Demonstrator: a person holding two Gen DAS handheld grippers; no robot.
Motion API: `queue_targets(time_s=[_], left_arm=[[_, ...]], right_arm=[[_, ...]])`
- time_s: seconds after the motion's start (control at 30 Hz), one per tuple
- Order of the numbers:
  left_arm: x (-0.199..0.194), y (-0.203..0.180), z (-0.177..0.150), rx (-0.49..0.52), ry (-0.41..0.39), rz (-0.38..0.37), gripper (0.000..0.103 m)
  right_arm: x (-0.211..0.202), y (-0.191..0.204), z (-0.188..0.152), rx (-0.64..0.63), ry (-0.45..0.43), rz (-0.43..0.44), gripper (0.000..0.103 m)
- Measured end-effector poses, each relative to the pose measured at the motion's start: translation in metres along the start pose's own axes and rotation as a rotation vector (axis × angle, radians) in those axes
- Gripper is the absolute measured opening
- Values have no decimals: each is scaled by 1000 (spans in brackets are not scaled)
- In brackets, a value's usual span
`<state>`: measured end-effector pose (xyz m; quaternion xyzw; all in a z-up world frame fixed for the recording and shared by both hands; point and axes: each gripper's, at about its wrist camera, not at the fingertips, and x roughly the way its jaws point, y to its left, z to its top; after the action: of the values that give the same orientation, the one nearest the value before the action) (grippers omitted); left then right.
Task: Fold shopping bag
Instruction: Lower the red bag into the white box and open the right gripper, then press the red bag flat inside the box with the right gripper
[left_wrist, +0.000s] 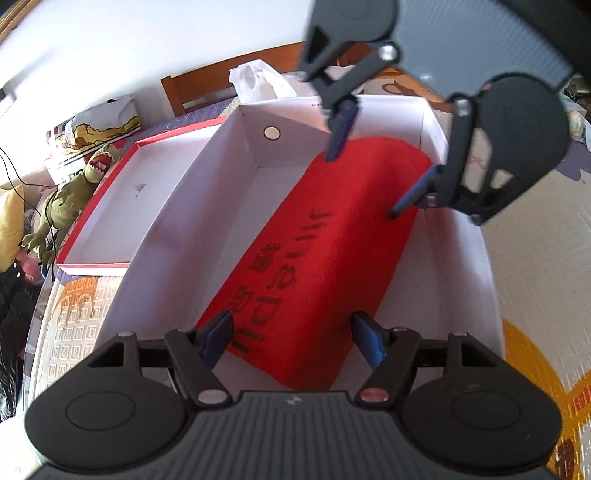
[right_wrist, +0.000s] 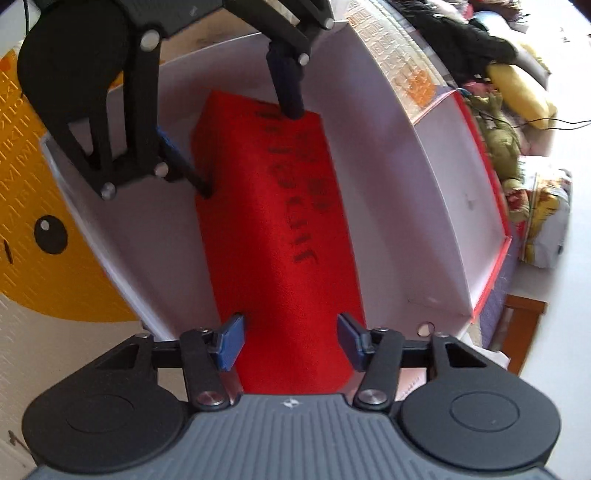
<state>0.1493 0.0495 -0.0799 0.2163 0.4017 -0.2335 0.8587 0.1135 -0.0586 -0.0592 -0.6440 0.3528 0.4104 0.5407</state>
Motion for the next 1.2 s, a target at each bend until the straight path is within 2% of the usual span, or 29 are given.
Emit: queue_targets(time_s=[0.13, 0.2, 0.27, 0.37, 0.53, 0.6, 0.63, 0.67, 0.7, 0.8, 0.83, 0.93, 1.07, 1.2], left_arm=[[5, 3, -1, -11, 2, -15, 70], [7, 2, -2, -10, 10, -24, 70], [6, 1, -3, -7, 2, -24, 70], [-3, 4, -6, -29, -31, -42, 70], [-12, 12, -8, -53, -54, -48, 70], [-10, 13, -8, -48, -42, -28, 70], [-9, 12, -8, -48, -37, -24, 70], [-8, 12, -8, -48, -31, -24, 70], [-9, 11, -8, -45, -31, -27, 70], [-12, 7, -8, -28, -36, -33, 70], [-13, 5, -8, -22, -39, -34, 70], [-19, 4, -8, -31, -62, -44, 70], [-36, 0, -11, -56, -124, -70, 70], [-54, -18, -21, -50, -185, -76, 70]], right_arm=[[15, 1, 9, -47, 48, 22, 54], [28, 5, 12, -82, 98, 56, 42], [35, 11, 14, -118, 119, 5, 10], [36, 20, 15, -156, 105, -61, 2], [21, 33, 2, -160, 31, -108, 2], [15, 28, -6, -132, 8, -138, 9], [15, 24, -7, -121, 6, -135, 18], [11, 22, -11, -100, -5, -120, 37], [6, 19, -14, -77, -17, -104, 47], [-9, 15, -24, -55, -85, -99, 66], [-8, 12, -27, -61, -93, -87, 85], [-26, 18, -28, -67, -113, -95, 86], [-48, 18, -35, 40, -174, -168, 86], [-82, 42, -52, 192, -264, -293, 86]])
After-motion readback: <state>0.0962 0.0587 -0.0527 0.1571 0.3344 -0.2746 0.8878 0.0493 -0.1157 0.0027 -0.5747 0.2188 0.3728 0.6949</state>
